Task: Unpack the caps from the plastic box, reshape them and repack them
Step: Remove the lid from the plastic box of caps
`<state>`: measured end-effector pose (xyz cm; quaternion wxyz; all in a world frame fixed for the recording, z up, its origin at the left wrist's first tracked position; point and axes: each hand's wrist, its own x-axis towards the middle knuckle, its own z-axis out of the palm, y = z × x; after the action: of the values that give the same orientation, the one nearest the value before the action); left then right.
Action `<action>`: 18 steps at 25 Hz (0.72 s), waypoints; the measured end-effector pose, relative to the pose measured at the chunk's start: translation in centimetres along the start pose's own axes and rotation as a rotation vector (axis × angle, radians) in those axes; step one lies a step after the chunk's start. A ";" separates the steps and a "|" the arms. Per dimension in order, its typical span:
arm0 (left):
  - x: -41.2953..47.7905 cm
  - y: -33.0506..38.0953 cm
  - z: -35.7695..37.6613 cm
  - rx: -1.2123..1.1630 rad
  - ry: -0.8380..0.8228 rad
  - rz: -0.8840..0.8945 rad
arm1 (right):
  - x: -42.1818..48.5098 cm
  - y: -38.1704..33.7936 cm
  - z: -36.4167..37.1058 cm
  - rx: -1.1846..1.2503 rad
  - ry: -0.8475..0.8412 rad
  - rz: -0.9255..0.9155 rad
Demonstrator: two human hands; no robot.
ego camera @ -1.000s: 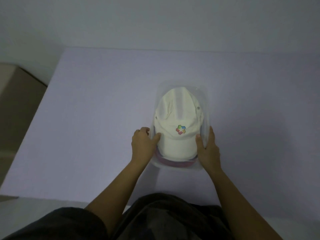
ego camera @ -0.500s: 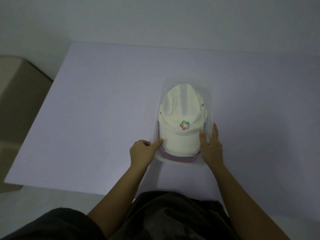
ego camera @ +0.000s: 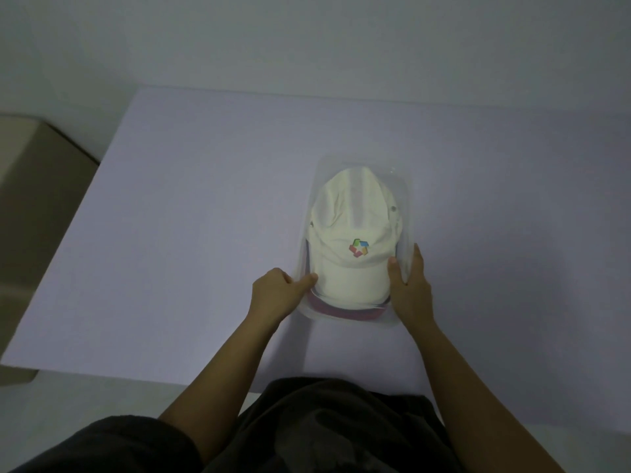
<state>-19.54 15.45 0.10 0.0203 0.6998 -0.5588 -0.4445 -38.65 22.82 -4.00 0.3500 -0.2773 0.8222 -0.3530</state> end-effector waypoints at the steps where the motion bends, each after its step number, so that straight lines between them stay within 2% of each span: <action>1: -0.1 0.0 0.0 0.005 0.007 0.013 | 0.1 0.2 0.0 0.021 0.004 -0.017; 5: -0.4 -0.2 0.1 -0.019 0.034 0.043 | 0.4 0.4 -0.2 0.059 0.072 -0.103; 7: -0.6 -0.1 0.0 -0.047 0.037 0.043 | 0.1 0.3 -0.3 0.058 0.134 -0.231; 9: -0.7 0.2 -0.2 -0.035 0.035 0.045 | -0.3 0.1 -0.1 0.043 0.124 -0.323; 13: -0.9 0.5 0.0 0.052 0.082 0.093 | -0.2 0.1 0.1 0.100 0.140 -0.312; 18: -1.5 1.2 0.9 -0.384 0.004 0.102 | -0.5 -0.2 -0.1 0.102 0.186 -0.370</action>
<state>-20.98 16.60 1.11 0.1768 0.6547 -0.4985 -0.5400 -38.39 23.10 -3.63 0.2154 -0.3717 0.7670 -0.4766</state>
